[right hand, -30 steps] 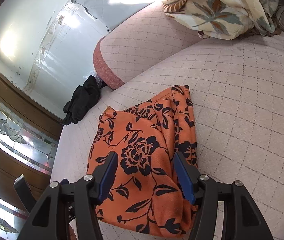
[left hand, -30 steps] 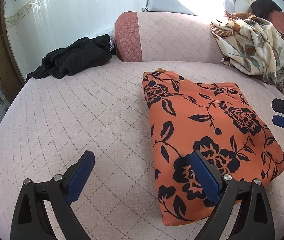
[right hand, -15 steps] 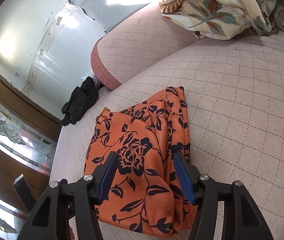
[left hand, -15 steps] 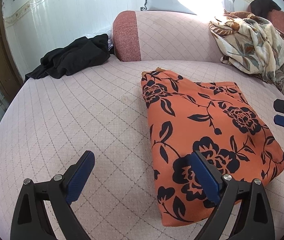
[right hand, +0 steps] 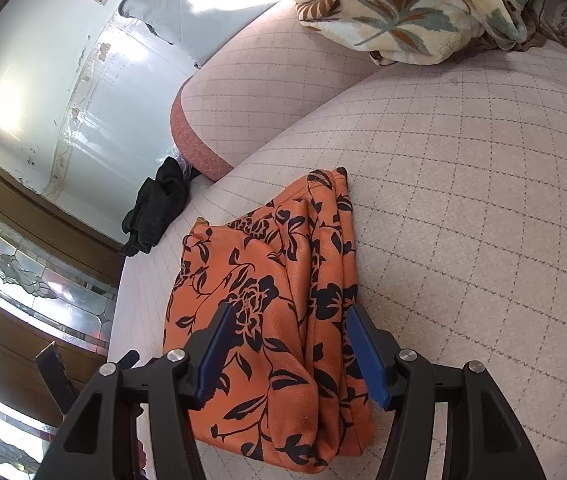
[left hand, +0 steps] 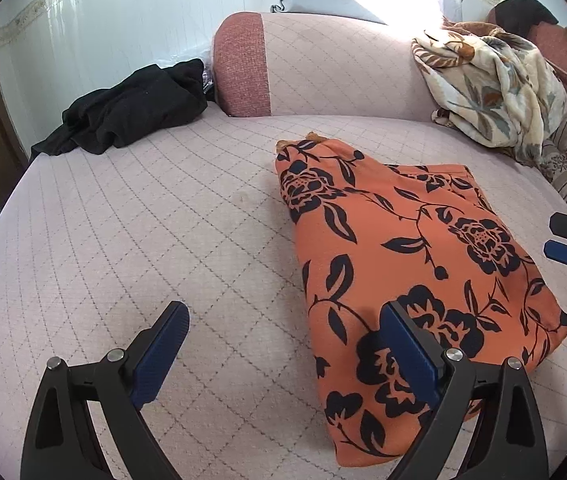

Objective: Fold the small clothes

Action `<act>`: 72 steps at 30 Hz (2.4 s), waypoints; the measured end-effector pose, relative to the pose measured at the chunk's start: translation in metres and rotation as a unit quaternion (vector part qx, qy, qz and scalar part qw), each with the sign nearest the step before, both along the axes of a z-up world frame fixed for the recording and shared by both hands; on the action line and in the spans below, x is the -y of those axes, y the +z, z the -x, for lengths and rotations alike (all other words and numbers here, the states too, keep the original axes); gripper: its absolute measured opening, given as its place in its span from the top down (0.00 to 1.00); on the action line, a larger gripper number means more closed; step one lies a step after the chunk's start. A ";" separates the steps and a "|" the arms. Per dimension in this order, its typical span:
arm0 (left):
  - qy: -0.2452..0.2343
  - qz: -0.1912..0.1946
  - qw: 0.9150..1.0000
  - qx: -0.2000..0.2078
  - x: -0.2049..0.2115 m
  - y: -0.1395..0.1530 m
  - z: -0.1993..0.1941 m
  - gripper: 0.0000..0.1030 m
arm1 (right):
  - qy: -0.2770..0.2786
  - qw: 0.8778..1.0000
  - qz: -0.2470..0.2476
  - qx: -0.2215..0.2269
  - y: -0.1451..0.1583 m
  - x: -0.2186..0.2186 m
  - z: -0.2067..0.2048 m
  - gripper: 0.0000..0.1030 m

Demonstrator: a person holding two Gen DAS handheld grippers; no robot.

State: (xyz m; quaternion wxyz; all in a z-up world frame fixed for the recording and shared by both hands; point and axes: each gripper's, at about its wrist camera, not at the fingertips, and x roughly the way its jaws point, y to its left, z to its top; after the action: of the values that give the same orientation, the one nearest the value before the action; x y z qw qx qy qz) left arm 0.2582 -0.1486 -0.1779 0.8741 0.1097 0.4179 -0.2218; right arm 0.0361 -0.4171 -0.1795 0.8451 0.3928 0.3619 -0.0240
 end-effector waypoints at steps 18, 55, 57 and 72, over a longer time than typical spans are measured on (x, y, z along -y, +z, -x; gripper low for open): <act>0.097 0.005 0.992 0.083 -0.052 0.037 -0.011 0.07 | 0.025 0.999 0.028 0.019 0.007 -0.038 -0.022 0.40; 0.135 0.008 0.987 0.086 -0.072 0.041 -0.021 0.07 | 0.019 0.999 0.035 0.034 0.010 -0.031 -0.017 0.40; 0.135 0.008 0.987 0.085 -0.071 0.040 -0.022 0.07 | 0.018 0.999 0.035 0.034 0.009 -0.030 -0.017 0.40; 0.137 0.006 0.987 0.082 -0.071 0.038 -0.024 0.07 | 0.021 0.999 0.033 0.034 0.008 -0.031 -0.021 0.40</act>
State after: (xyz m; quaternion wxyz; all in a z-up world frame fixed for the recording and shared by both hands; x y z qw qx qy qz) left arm 0.2823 -0.0778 -0.1401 0.9282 0.0635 0.3547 -0.0924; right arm 0.0567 -0.3863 -0.1717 0.8695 0.3579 0.3402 -0.0051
